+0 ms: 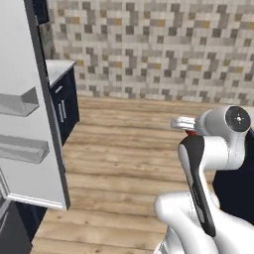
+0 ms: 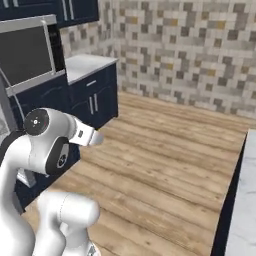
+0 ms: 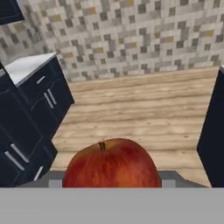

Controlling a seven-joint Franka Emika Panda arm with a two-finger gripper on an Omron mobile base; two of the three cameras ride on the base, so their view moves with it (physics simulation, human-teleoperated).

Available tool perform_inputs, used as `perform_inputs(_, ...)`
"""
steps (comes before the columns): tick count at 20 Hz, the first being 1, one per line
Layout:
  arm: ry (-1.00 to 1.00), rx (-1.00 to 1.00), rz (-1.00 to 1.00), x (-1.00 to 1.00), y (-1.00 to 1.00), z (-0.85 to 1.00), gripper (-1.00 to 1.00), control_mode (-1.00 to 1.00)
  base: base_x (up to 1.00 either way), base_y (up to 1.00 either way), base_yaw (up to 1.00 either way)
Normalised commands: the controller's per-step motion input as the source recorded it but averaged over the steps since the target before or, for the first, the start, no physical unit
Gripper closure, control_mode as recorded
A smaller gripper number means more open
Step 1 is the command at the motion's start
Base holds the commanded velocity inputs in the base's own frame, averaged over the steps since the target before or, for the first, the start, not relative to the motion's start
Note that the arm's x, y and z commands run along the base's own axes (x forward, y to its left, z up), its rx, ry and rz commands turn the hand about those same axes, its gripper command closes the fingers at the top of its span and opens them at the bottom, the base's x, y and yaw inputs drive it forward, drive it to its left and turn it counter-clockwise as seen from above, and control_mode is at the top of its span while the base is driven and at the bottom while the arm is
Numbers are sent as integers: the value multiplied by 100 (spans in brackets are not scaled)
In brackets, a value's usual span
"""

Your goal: Pick up the pear and apple from the fridge and place one fruit on each plate on the dining counter.

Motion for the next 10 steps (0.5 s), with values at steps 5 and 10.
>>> perform_inputs(5,0,0,0,0,0,0,100,100,1,0,-66)
perform_inputs(10,0,0,0,0,0,0,100,100,9,11,-60)
